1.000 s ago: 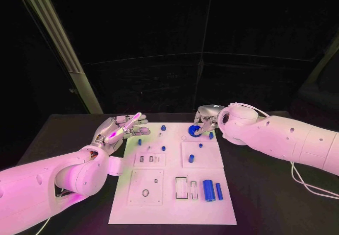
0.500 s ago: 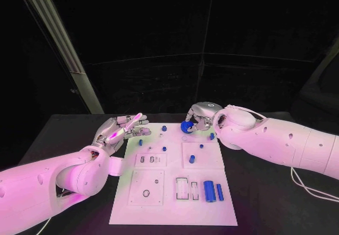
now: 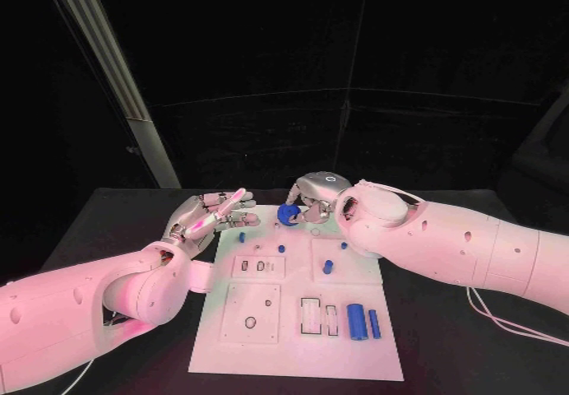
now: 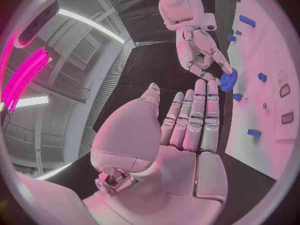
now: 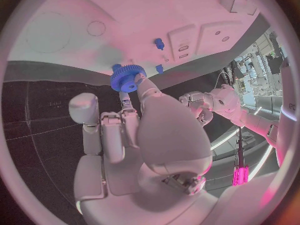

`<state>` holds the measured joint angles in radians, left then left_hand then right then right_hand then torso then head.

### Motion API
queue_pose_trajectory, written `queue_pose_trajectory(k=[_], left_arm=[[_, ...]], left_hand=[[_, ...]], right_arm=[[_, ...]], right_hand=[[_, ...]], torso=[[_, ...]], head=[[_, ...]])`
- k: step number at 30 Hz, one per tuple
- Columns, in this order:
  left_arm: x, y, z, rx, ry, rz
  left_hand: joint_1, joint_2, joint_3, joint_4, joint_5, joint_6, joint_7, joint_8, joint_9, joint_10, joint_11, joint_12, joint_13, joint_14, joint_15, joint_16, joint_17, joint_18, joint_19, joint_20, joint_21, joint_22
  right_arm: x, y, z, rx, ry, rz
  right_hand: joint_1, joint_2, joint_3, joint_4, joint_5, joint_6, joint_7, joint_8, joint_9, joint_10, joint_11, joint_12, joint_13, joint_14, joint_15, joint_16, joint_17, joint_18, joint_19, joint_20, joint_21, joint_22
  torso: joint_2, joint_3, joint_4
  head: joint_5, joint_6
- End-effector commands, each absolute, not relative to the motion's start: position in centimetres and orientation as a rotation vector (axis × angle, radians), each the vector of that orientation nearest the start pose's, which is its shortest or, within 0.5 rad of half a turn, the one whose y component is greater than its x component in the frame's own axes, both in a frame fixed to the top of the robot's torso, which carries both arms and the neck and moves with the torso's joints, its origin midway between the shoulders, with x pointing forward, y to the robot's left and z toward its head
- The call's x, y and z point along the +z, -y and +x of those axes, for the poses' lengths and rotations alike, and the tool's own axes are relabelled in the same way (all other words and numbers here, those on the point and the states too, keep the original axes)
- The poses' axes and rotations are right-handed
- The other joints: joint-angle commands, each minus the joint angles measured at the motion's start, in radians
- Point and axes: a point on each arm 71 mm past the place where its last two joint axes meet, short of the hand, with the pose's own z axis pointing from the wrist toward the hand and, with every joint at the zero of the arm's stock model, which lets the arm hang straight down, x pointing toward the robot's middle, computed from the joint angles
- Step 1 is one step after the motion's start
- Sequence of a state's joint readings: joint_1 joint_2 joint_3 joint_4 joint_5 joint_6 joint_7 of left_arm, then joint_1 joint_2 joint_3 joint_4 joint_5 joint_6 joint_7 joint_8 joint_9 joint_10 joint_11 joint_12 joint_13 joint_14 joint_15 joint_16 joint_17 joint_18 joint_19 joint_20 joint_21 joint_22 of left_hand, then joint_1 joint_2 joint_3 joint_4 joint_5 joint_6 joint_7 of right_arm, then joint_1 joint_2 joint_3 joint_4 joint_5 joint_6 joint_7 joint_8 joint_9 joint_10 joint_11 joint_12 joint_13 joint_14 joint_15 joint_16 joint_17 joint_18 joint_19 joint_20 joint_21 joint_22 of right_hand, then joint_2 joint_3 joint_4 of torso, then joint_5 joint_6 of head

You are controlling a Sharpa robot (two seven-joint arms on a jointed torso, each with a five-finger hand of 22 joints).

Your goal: Assemble the parts on the task board

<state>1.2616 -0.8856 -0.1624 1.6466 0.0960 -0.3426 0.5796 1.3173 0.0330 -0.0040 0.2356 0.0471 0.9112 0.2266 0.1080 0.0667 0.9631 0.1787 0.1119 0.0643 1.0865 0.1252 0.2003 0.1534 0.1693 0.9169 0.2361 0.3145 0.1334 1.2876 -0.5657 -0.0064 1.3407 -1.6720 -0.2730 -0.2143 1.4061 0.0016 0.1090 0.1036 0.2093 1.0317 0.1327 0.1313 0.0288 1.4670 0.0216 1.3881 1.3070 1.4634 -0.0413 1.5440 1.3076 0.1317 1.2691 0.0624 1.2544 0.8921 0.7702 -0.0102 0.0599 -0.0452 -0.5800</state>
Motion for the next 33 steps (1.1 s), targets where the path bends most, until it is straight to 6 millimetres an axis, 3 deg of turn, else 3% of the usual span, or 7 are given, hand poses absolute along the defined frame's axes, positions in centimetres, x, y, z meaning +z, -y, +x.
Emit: queue_pose_trajectory(k=[1,13,16,24,28,33], left_arm=[[-17.4,-19.8,46.1,-1.668,-1.333,-1.084],[-17.4,-19.5,46.1,-1.675,-1.337,-1.083],[-17.4,-19.6,46.1,-1.674,-1.337,-1.083],[-17.4,-19.6,46.2,-1.673,-1.336,-1.082],[-17.4,-19.6,46.2,-1.673,-1.336,-1.083],[-17.4,-19.6,46.2,-1.672,-1.336,-1.083]], left_hand=[[0.008,0.0,0.001,-0.007,0.002,0.005,-0.002,-0.003,-0.001,-0.006,0.0,-0.006,-0.001,0.006,0.003,-0.007,0.001,0.013,0.005,0.001,-0.006,-0.002],[0.009,0.001,0.001,-0.008,0.002,0.005,-0.002,-0.004,-0.001,-0.006,0.001,-0.007,-0.001,0.006,0.003,-0.007,0.002,0.013,0.005,0.001,-0.006,-0.002],[0.009,0.001,0.001,-0.008,0.002,0.005,-0.002,-0.004,-0.001,-0.006,0.001,-0.007,-0.001,0.006,0.003,-0.007,0.002,0.013,0.005,0.001,-0.006,-0.002],[0.009,0.001,0.001,-0.008,0.002,0.005,-0.002,-0.004,-0.001,-0.006,0.001,-0.007,-0.001,0.006,0.003,-0.007,0.002,0.013,0.005,0.001,-0.006,-0.002],[0.009,0.001,0.001,-0.008,0.002,0.005,-0.002,-0.004,-0.001,-0.006,0.001,-0.007,-0.001,0.006,0.003,-0.007,0.002,0.013,0.005,0.001,-0.006,-0.002],[0.009,0.001,0.001,-0.008,0.002,0.005,-0.002,-0.004,-0.001,-0.006,0.001,-0.007,-0.001,0.006,0.003,-0.007,0.002,0.013,0.005,0.001,-0.006,-0.002]], right_arm=[[-13.6,10.4,53.1,0.499,-1.495,-0.361],[-15.4,7.8,53.8,0.481,-1.56,-0.407],[-15.7,7.4,54.0,0.471,-1.574,-0.412],[-16.1,6.8,54.1,0.463,-1.597,-0.429],[-16.3,6.8,54.2,0.457,-1.61,-0.435],[-16.4,6.8,54.3,0.447,-1.618,-0.434]], right_hand=[[-0.005,-0.004,0.029,0.022,0.005,0.051,-0.022,0.001,0.052,0.0,0.005,-0.004,0.071,0.093,-0.002,0.004,0.191,-0.009,0.005,0.001,0.003,0.001],[-0.016,-0.013,0.042,0.024,0.0,0.043,-0.017,-0.011,0.049,-0.01,0.008,-0.019,0.059,0.092,0.001,0.003,0.189,-0.009,0.001,0.003,0.0,-0.004],[-0.02,-0.015,0.045,0.025,-0.002,0.042,-0.016,-0.013,0.048,-0.013,0.009,-0.024,0.055,0.092,0.002,0.002,0.188,-0.009,0.001,0.004,0.0,-0.005],[-0.054,-0.044,0.05,0.035,-0.027,-0.002,0.003,-0.049,0.037,-0.03,0.025,-0.05,0.034,0.092,0.014,0.003,0.191,-0.009,-0.004,0.014,-0.004,-0.01],[-0.107,-0.069,0.024,0.06,-0.044,-0.028,0.01,-0.066,0.036,-0.041,0.034,-0.068,0.019,0.093,0.023,0.004,0.196,-0.008,-0.008,0.023,-0.007,-0.015],[-0.165,-0.076,-0.012,0.106,-0.07,-0.076,0.022,-0.071,0.035,-0.051,0.045,-0.082,0.008,0.094,0.032,0.007,0.203,-0.006,-0.012,0.032,-0.009,-0.019]], torso=[[0.0,0.0002,-0.0019],[0.001,0.002,0.0005],[0.0,0.0022,-0.0022],[0.0,0.0027,-0.0048],[0.0,0.0027,-0.004],[0.0,0.0031,-0.004]], head=[[0.005,-0.003],[0.009,-0.009],[0.012,-0.01],[0.014,-0.013],[0.015,-0.013],[0.014,-0.014]])
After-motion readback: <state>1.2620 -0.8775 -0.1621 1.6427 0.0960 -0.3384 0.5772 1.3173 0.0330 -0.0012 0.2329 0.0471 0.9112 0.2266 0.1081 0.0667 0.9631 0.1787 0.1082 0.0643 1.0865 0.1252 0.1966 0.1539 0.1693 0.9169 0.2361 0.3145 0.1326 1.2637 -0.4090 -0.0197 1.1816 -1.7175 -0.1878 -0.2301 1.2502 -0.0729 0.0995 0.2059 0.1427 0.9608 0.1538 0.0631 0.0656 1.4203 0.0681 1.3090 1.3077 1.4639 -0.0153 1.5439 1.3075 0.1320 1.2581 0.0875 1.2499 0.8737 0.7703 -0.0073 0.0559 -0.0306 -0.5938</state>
